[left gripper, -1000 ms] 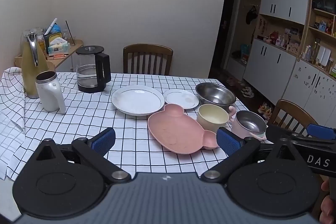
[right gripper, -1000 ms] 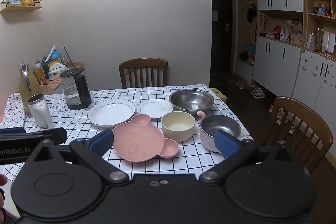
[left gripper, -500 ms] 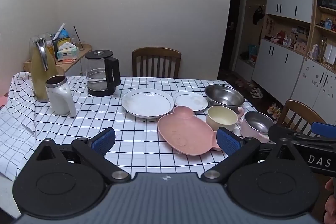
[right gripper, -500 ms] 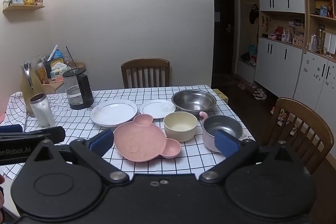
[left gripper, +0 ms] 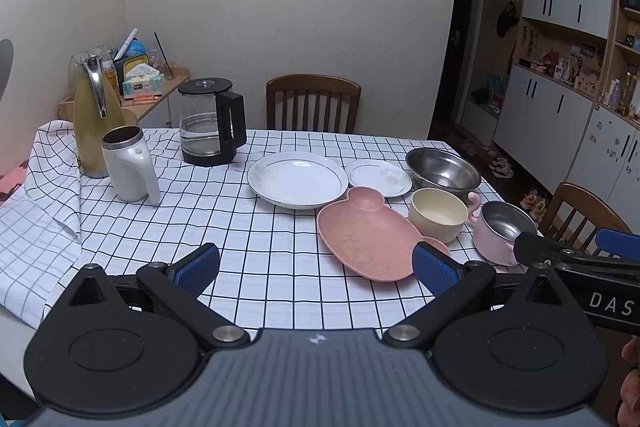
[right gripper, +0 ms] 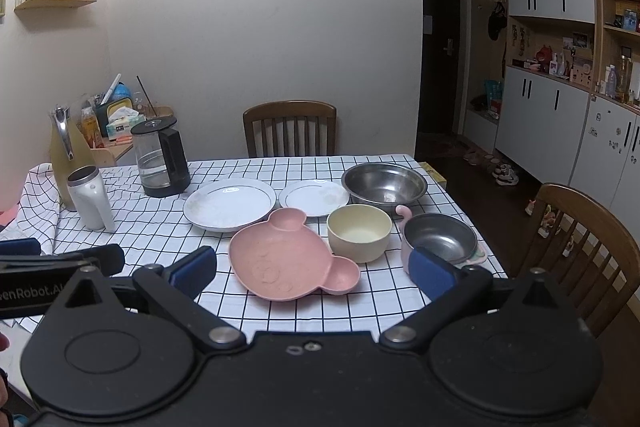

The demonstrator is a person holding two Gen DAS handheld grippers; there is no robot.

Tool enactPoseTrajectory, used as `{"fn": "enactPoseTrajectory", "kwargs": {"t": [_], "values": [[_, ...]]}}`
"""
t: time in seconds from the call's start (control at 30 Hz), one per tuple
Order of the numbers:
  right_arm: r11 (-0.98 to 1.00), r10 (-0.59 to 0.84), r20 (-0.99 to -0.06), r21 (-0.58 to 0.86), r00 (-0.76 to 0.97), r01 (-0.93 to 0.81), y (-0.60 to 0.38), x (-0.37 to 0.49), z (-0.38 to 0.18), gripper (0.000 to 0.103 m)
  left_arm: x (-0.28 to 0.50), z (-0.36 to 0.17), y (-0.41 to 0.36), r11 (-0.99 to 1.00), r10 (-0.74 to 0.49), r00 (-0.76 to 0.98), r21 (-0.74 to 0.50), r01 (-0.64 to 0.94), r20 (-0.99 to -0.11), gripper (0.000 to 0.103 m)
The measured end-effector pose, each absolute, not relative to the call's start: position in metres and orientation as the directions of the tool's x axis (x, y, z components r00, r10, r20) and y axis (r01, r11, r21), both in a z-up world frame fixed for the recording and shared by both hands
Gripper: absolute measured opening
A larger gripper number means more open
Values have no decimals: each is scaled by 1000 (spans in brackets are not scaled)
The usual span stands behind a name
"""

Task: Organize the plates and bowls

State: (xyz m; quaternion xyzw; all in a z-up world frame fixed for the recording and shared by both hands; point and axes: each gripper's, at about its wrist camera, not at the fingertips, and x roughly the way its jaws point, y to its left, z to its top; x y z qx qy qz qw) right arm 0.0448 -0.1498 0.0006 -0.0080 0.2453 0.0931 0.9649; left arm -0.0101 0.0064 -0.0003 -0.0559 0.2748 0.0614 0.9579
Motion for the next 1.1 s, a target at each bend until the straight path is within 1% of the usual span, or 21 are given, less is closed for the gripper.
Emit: {"fn": "enactPoseTrajectory", "kwargs": {"t": [0.3,1.1], "values": [[983,175,-472,39,864,-178,-150,44,0,103,-12,2,6,987,77,843,-80,-141,-533,103],[982,178,-446,21,877,-188,-148,36,5,103,-19,6,6,987,98,857,-60,-149,-506,103]]}}
